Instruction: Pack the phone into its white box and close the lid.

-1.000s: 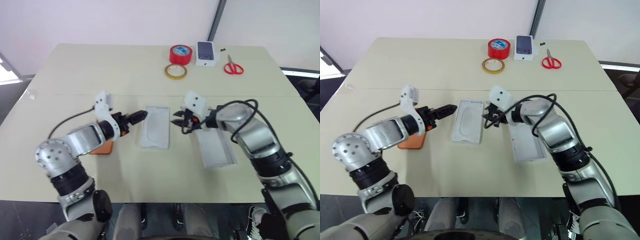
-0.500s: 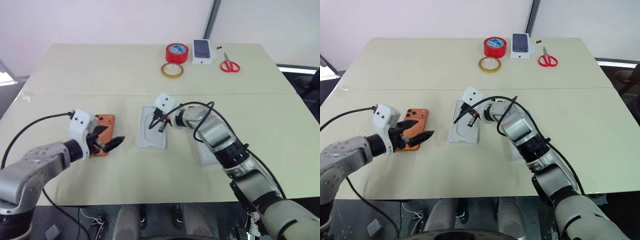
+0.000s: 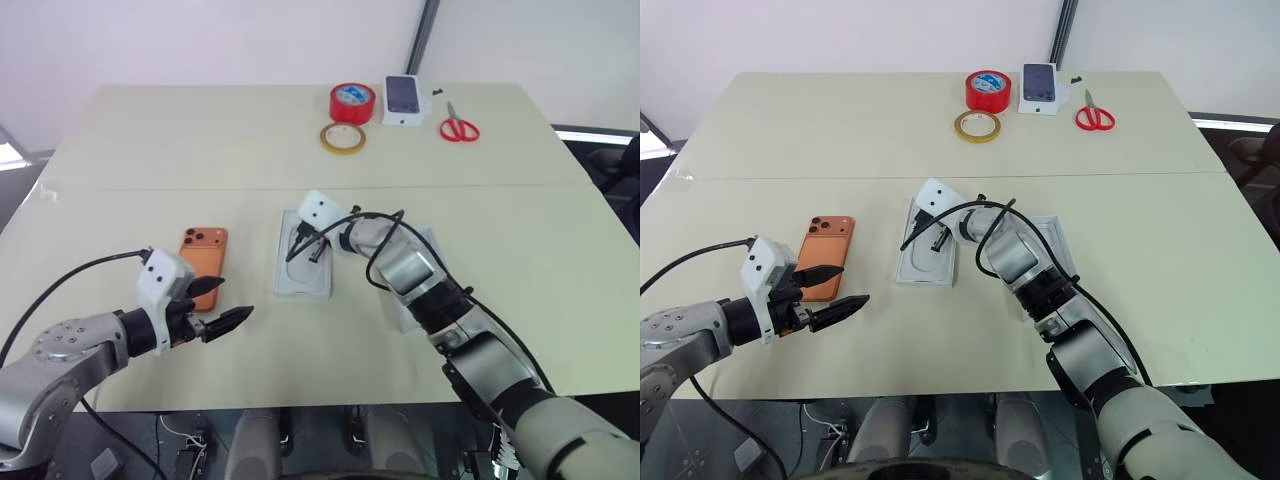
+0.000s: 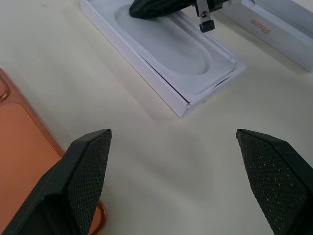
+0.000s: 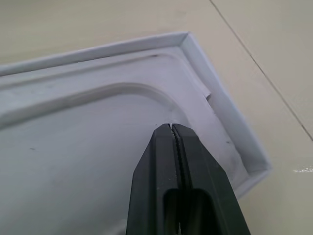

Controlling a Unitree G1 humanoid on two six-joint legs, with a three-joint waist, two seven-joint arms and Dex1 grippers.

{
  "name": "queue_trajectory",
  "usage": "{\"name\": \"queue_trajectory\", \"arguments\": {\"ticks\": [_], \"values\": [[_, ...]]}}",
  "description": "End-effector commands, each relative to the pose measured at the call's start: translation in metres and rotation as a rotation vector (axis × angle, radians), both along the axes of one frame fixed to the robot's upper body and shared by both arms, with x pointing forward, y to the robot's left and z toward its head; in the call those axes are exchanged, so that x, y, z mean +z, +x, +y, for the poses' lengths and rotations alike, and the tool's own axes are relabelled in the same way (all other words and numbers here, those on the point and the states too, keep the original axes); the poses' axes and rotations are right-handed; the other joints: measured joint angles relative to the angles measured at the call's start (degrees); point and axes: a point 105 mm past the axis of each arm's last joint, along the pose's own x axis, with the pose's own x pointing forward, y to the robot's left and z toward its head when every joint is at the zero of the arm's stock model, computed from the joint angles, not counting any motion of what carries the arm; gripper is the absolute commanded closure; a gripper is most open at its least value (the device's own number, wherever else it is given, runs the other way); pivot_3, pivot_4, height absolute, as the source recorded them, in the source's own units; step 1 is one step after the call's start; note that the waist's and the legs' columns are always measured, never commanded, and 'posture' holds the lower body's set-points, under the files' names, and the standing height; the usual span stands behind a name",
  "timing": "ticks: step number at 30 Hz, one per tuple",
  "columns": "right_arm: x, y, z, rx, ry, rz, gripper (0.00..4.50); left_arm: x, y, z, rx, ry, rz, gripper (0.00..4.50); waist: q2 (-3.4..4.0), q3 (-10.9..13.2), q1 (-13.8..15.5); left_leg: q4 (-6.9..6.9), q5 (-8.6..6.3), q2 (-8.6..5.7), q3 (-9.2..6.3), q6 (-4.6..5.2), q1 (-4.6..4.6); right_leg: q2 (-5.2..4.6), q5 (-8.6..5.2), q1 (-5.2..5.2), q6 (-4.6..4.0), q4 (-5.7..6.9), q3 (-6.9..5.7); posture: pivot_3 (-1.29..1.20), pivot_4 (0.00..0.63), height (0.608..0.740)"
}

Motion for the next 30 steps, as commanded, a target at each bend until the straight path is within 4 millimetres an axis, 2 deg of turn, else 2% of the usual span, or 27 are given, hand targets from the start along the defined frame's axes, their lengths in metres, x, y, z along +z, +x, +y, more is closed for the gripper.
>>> {"name": "queue_trajectory", "arguments": {"ticks": [1,13,17,21,25,30], "values": [[0.018,0.002,0.002,0.01,0.029,-0.072,4.46,0.009,-0.002,-0.003,-0.016,0.0,-0.047,0.21,0.0,0.0,0.0,0.01,0.01,0.01,0.0,0.01,0.0,0.03,0.0,0.0,0.01,0.03,0.0,0.0,0.15,0.74],[0.016,-0.001,0.005,0.044,-0.006,-0.185,4.46,0.008,-0.001,-0.01,-0.025,-0.019,-0.044,0.21,0.0,0.0,0.1,0.08,0.15,0.08,0.0,0.12,0.02,0.33,0.01,0.02,0.03,0.13,0.0,0.0,0.15,0.74],[0.016,-0.003,0.006,0.054,0.003,-0.179,4.46,0.007,-0.001,-0.01,-0.022,-0.023,-0.043,0.21,0.0,0.0,0.2,0.09,0.17,0.08,0.0,0.11,0.03,0.35,0.01,0.03,0.04,0.16,-0.01,0.0,0.15,0.74],[0.014,-0.005,0.007,0.053,0.038,-0.094,4.46,0.007,-0.002,-0.009,-0.015,-0.024,-0.04,0.21,0.0,0.0,0.3,0.1,0.18,0.08,0.0,0.1,0.05,0.37,0.01,0.03,0.04,0.2,0.0,0.0,0.15,0.74],[0.008,0.003,0.003,0.002,0.008,-0.062,4.46,0.006,-0.001,-0.009,-0.013,-0.023,-0.038,0.21,-0.01,0.0,0.3,0.11,0.19,0.08,0.0,0.09,0.06,0.39,0.01,0.04,0.04,0.23,-0.01,0.0,0.15,0.74],[0.015,0.011,0.006,-0.019,0.02,-0.082,4.46,0.007,-0.001,-0.01,-0.013,-0.026,-0.04,0.21,-0.02,0.0,0.3,0.12,0.2,0.05,0.0,0.07,0.07,0.41,0.01,0.05,0.04,0.25,-0.01,0.0,0.15,0.74]]}}
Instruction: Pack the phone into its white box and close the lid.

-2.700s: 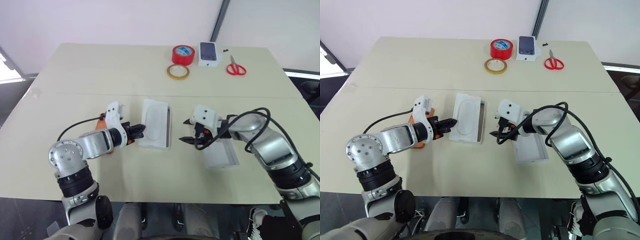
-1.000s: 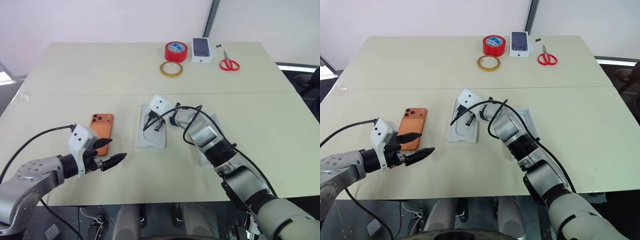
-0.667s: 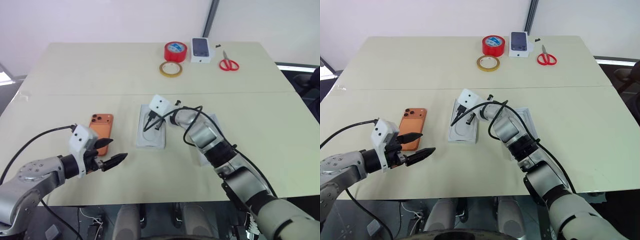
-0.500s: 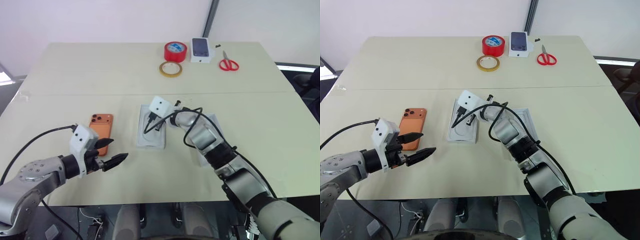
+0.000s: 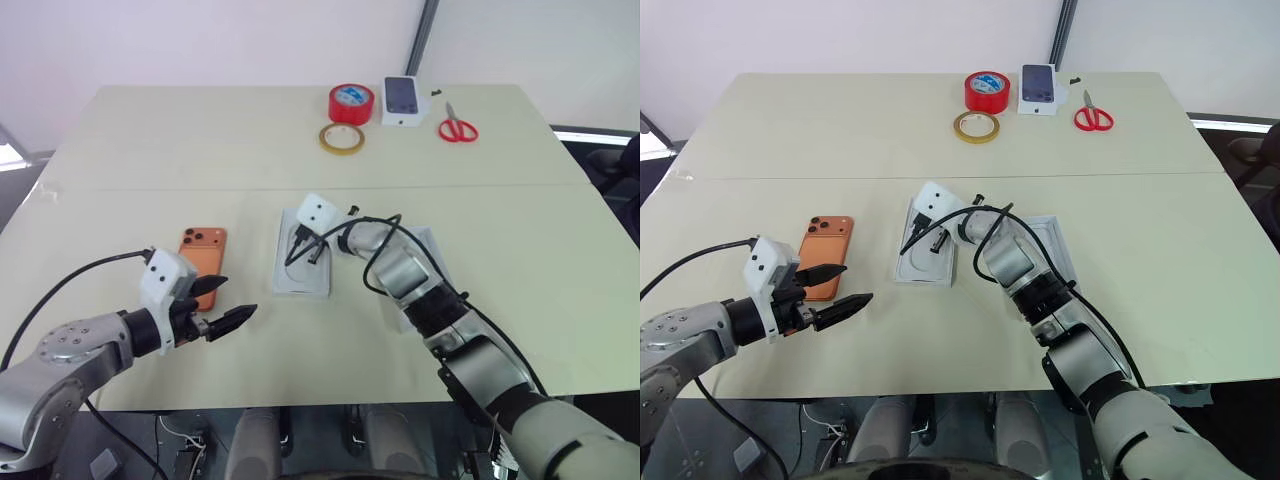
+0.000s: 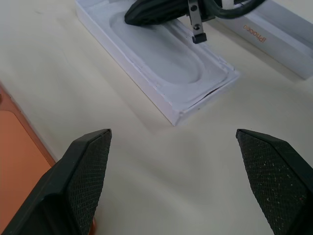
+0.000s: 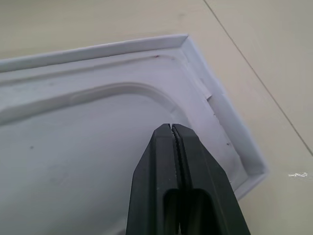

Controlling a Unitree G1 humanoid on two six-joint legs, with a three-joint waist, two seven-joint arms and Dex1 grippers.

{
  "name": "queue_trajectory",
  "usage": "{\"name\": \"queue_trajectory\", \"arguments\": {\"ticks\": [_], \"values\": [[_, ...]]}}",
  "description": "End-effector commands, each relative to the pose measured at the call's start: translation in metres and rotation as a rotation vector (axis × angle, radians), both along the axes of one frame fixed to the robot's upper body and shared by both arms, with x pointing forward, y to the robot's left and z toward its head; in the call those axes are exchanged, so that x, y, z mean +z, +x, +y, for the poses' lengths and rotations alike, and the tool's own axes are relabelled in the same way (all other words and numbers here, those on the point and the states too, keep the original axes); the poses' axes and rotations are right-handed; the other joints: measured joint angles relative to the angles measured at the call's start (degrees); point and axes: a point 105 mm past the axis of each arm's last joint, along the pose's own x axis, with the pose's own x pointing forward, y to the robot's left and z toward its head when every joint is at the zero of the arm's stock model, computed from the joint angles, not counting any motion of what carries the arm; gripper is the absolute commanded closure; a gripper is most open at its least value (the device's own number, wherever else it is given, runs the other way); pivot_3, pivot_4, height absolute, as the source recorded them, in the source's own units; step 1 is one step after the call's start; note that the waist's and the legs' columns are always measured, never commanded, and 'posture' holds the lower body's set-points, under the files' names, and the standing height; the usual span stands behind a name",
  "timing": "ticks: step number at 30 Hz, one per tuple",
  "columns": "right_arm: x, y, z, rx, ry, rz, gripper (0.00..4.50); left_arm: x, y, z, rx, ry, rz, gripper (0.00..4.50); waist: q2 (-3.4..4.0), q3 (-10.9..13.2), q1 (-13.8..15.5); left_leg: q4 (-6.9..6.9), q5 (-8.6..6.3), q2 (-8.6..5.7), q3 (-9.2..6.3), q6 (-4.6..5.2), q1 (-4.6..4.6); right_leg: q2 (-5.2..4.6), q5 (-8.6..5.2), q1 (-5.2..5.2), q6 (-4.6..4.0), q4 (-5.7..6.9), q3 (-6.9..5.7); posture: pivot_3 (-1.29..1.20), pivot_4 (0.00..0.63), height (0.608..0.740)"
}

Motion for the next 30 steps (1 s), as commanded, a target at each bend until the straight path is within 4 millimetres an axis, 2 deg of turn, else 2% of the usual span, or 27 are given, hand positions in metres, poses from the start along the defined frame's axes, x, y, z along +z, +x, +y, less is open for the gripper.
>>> {"name": "queue_trajectory", "arguments": {"ticks": [1,6,8,11,14,15,19,22,25,30], "values": [[0.018,0.006,0.005,-0.003,0.028,-0.052,4.46,0.006,-0.001,-0.005,-0.018,-0.004,-0.031,0.21,0.0,0.0,0.0,0.0,0.0,0.0,0.0,0.0,0.0,0.0,0.0,0.01,0.0,0.0,0.0,0.0,0.15,0.74],[0.021,0.003,0.008,0.023,0.032,-0.074,4.46,0.006,-0.001,-0.003,0.001,-0.004,-0.032,0.21,0.0,0.0,0.0,0.0,0.0,-0.01,0.0,0.0,0.0,0.0,0.0,0.01,0.0,0.01,0.0,0.0,0.15,0.74],[0.027,-0.002,0.012,0.06,0.058,-0.088,4.46,0.006,0.002,0.004,0.047,-0.009,-0.029,0.21,0.0,0.0,0.0,0.0,0.0,0.0,0.0,0.0,0.0,0.01,0.0,0.0,0.0,0.01,0.0,0.0,0.15,0.74],[0.042,-0.019,0.026,0.17,0.157,-0.061,4.46,0.01,0.014,0.027,0.196,-0.058,-0.015,0.21,0.0,0.0,0.0,0.0,0.01,0.0,-0.02,0.0,0.0,0.02,0.01,0.0,0.02,0.03,0.0,0.0,0.15,0.74],[0.055,-0.043,0.045,0.286,0.247,0.018,4.49,0.011,0.029,0.065,0.42,-0.083,0.003,0.11,0.0,0.0,0.0,0.05,0.05,0.01,-0.08,-0.03,0.02,0.06,0.11,-0.01,0.22,0.2,-0.02,0.0,0.15,0.74],[0.057,-0.048,0.048,0.31,0.257,0.032,4.49,0.012,0.032,0.072,0.46,-0.087,0.006,0.11,-0.02,0.0,0.0,0.08,0.05,0.01,-0.09,-0.03,0.06,0.06,0.11,-0.01,0.24,0.34,-0.02,0.0,0.15,0.74],[0.048,-0.068,0.073,0.4,0.178,0.062,4.49,0.007,0.04,0.103,0.659,-0.121,0.098,0.11,-0.08,0.0,0.1,0.09,0.06,0.01,-0.15,-0.06,0.18,0.05,0.08,0.02,0.28,0.58,-0.06,0.0,0.15,0.74],[0.035,-0.076,0.086,0.437,0.087,0.079,4.49,-0.002,0.041,0.11,0.712,-0.117,0.194,0.11,-0.09,-0.1,0.1,0.11,0.08,-0.01,-0.18,-0.1,0.18,0.05,0.08,0.04,0.28,0.6,-0.08,0.0,0.15,0.74],[0.026,-0.078,0.095,0.434,0.044,0.106,4.49,-0.008,0.042,0.113,0.729,-0.115,0.249,0.11,-0.13,-0.1,0.1,0.11,0.09,-0.02,-0.18,-0.12,0.17,0.03,0.09,0.03,0.29,0.61,-0.08,0.0,0.15,0.74],[0.006,-0.083,0.113,0.444,-0.036,0.145,4.49,-0.022,0.043,0.102,0.671,-0.112,0.335,0.11,-0.18,-0.1,0.1,0.08,0.13,-0.01,-0.21,-0.22,0.17,0.03,0.08,0.03,0.26,0.62,-0.11,0.0,0.15,0.74]]}}
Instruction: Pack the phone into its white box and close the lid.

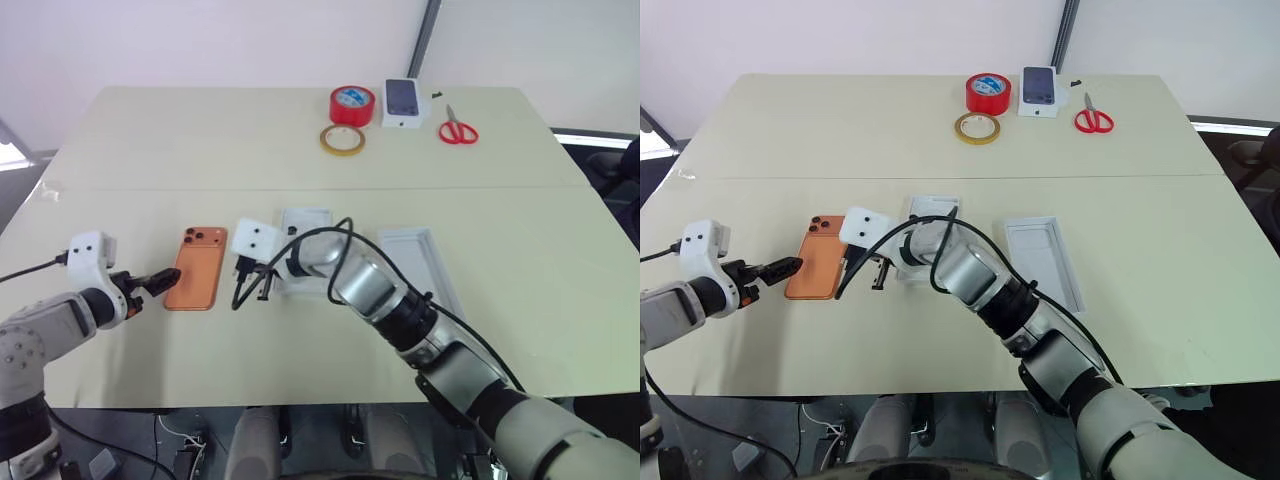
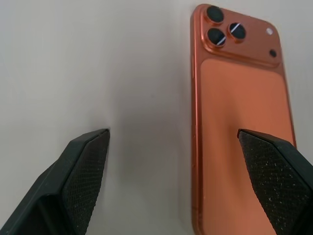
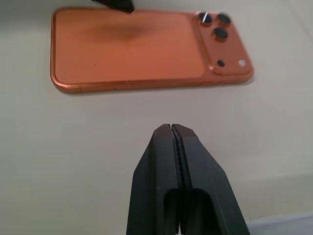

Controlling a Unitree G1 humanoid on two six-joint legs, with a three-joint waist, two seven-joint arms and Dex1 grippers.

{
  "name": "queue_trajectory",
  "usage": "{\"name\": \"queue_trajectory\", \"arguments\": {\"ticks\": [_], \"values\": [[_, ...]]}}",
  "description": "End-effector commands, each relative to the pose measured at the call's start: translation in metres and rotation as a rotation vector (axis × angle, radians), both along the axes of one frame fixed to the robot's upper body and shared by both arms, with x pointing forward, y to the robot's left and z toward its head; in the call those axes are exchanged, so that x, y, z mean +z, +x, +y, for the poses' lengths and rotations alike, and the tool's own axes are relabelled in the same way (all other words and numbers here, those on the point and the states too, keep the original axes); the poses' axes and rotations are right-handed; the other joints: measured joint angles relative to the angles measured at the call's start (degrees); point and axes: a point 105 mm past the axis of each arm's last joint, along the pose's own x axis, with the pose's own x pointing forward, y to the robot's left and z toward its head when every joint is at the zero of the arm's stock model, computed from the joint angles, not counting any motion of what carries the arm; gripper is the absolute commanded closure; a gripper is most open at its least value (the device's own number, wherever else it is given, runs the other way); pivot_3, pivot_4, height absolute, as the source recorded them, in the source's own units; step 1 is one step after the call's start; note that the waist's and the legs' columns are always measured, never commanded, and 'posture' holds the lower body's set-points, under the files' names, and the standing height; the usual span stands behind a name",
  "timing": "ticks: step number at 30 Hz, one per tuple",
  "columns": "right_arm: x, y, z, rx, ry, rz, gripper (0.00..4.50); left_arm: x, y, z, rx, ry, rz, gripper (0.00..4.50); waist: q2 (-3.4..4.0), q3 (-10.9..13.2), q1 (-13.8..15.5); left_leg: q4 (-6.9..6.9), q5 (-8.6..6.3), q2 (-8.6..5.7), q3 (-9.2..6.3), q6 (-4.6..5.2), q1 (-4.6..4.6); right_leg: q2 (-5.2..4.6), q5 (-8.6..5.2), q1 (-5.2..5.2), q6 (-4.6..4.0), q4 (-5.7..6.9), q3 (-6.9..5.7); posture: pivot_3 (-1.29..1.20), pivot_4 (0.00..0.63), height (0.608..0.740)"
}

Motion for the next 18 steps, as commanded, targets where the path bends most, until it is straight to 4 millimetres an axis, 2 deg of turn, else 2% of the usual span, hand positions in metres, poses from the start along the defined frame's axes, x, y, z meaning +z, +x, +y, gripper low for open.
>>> {"name": "queue_trajectory", "arguments": {"ticks": [1,5,10,18], "values": [[0.001,-0.006,0.015,0.043,-0.041,-0.044,4.49,-0.009,-0.001,-0.01,-0.062,-0.017,0.059,0.11,0.0,0.0,0.0,-0.01,0.0,0.0,0.0,0.0,0.0,-0.01,0.0,0.0,-0.01,0.0,0.0,0.0,0.15,0.74],[-0.008,-0.006,0.016,0.051,-0.111,-0.087,4.49,-0.012,0.0,-0.025,-0.127,-0.075,0.075,0.11,-0.01,0.0,0.3,-0.01,0.0,0.02,-0.03,-0.03,0.01,-0.11,-0.09,0.01,-0.17,0.0,0.0,0.0,0.15,0.74],[-0.008,-0.005,0.011,0.046,-0.125,-0.082,4.49,-0.015,0.0,-0.043,-0.206,-0.106,0.093,0.11,0.0,-0.1,0.3,-0.02,-0.03,0.02,-0.04,-0.08,0.02,-0.13,-0.09,0.02,-0.17,0.01,0.0,0.0,0.15,0.74],[-0.006,-0.001,0.002,0.026,-0.123,-0.083,4.49,-0.015,0.002,-0.083,-0.335,-0.171,0.097,0.11,-0.02,-0.2,0.7,-0.02,-0.01,-0.02,-0.11,-0.05,0.04,-0.18,-0.1,0.11,-0.17,0.0,-0.01,0.0,0.15,0.74]]}}
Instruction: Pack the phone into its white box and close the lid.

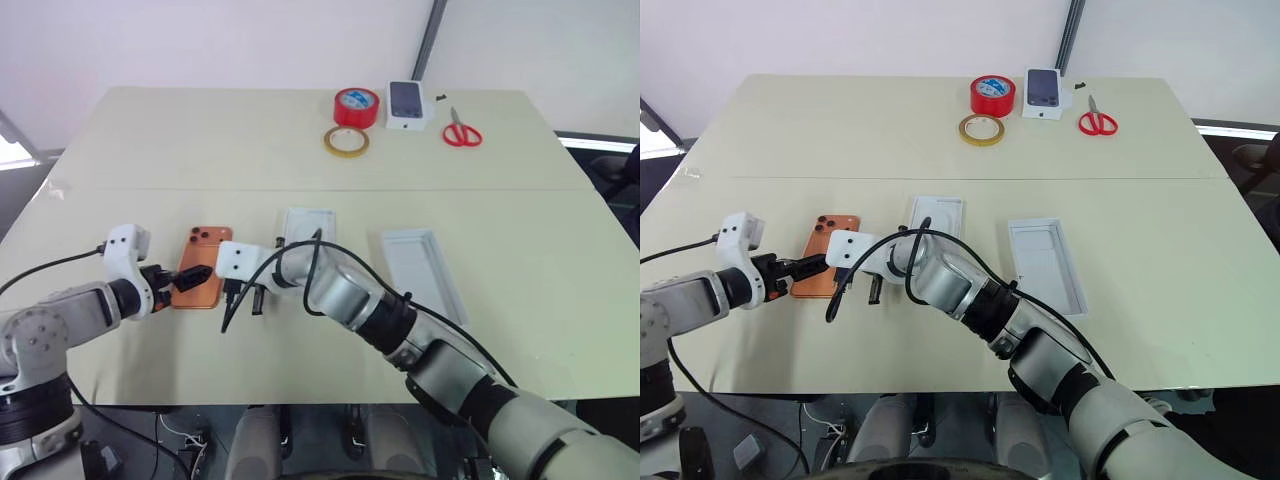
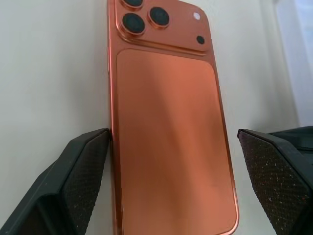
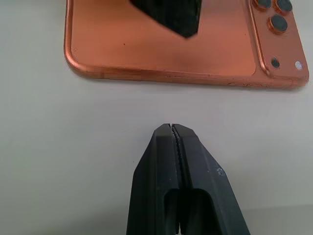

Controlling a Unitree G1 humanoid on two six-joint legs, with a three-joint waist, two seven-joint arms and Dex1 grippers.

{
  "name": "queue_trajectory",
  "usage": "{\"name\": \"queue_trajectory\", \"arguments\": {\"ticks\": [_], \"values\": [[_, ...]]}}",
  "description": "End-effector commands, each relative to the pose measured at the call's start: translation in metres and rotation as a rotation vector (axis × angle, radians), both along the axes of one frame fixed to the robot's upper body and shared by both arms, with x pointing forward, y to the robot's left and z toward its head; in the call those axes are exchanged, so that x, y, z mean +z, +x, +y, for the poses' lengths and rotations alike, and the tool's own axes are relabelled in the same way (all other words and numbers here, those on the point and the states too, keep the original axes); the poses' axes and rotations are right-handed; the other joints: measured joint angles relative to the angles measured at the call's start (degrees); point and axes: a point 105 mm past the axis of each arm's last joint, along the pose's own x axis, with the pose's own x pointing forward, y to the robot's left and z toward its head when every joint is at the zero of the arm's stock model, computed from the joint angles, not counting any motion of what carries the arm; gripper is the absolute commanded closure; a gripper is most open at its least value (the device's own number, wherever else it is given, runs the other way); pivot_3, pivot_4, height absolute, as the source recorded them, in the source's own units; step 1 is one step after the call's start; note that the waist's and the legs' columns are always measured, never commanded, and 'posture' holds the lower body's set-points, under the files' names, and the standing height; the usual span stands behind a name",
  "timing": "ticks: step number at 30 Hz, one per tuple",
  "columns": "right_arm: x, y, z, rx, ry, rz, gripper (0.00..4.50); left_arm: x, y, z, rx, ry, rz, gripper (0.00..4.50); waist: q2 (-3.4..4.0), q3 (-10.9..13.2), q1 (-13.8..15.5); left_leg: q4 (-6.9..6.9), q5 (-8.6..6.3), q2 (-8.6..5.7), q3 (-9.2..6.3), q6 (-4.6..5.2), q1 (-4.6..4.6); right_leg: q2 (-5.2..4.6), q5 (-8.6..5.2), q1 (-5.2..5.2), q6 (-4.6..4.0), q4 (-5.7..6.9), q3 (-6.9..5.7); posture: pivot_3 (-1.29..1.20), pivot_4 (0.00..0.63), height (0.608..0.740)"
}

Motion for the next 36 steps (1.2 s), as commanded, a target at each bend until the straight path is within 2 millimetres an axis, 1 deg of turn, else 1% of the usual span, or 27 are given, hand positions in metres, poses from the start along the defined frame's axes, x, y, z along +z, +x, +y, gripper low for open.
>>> {"name": "queue_trajectory", "arguments": {"ticks": [1,6,10,14,19,23,28,32,36], "values": [[0.01,0.001,-0.002,-0.001,0.02,-0.024,4.49,-0.013,-0.007,-0.035,-0.139,-0.064,0.071,0.11,-0.01,0.0,0.0,0.0,0.0,-0.01,-0.01,0.0,0.0,0.0,0.0,0.02,0.0,-0.01,-0.01,0.0,0.15,0.74],[0.008,0.003,-0.009,-0.014,0.02,-0.021,4.49,-0.013,-0.008,-0.049,-0.177,-0.093,0.075,0.11,-0.01,0.0,0.0,0.01,0.01,-0.03,-0.06,0.03,0.11,0.0,-0.01,0.18,0.0,-0.03,-0.03,0.0,0.15,0.74],[0.007,0.003,-0.014,-0.022,0.021,-0.015,4.49,-0.01,-0.009,-0.06,-0.205,-0.127,0.07,0.11,-0.01,0.0,0.0,-0.09,-0.08,-0.02,-0.07,0.09,0.79,-0.01,-0.08,0.82,0.06,-0.17,-0.07,0.0,0.15,0.74],[0.007,0.003,-0.018,-0.028,0.021,-0.013,4.49,-0.005,-0.009,-0.071,-0.225,-0.172,0.057,0.11,-0.01,0.0,0.0,-0.09,-0.14,-0.04,-0.13,0.01,0.81,-0.05,-0.09,0.86,0.06,-0.17,-0.11,0.0,0.15,0.74],[0.007,0.004,-0.019,-0.031,0.021,-0.015,4.49,0.001,-0.006,-0.074,-0.219,-0.23,0.034,0.11,-0.02,0.0,-0.2,-0.08,-0.09,-0.05,-0.15,0.11,0.8,-0.05,-0.09,0.87,0.06,-0.17,-0.11,0.0,0.15,0.74],[0.007,0.004,-0.019,-0.032,0.023,-0.015,4.49,0.002,-0.003,-0.069,-0.186,-0.224,0.026,0.11,-0.03,0.0,-0.4,-0.09,-0.08,-0.02,-0.15,0.13,0.8,-0.01,-0.09,0.83,0.06,-0.15,-0.11,0.0,0.15,0.74],[0.007,0.003,-0.019,-0.032,0.024,-0.016,4.49,0.004,0.001,-0.054,-0.113,-0.233,0.016,0.11,-0.04,0.0,-0.5,-0.09,-0.08,-0.01,-0.15,0.12,0.8,-0.02,-0.09,0.83,0.05,-0.16,-0.11,0.0,0.15,0.74],[0.006,0.003,-0.02,-0.034,0.025,-0.016,4.49,0.008,0.005,-0.043,-0.048,-0.282,-0.002,0.11,-0.04,0.0,-0.6,-0.11,-0.08,0.01,-0.15,0.12,0.79,-0.01,-0.1,0.79,0.05,-0.15,-0.11,0.0,0.15,0.74],[0.006,0.002,-0.02,-0.033,0.026,-0.016,4.49,0.007,0.007,-0.039,-0.021,-0.307,0.0,0.11,-0.05,0.0,-0.6,-0.1,-0.09,0.01,-0.15,0.11,0.78,-0.02,-0.1,0.79,0.04,-0.16,-0.12,0.0,0.15,0.74]]}}
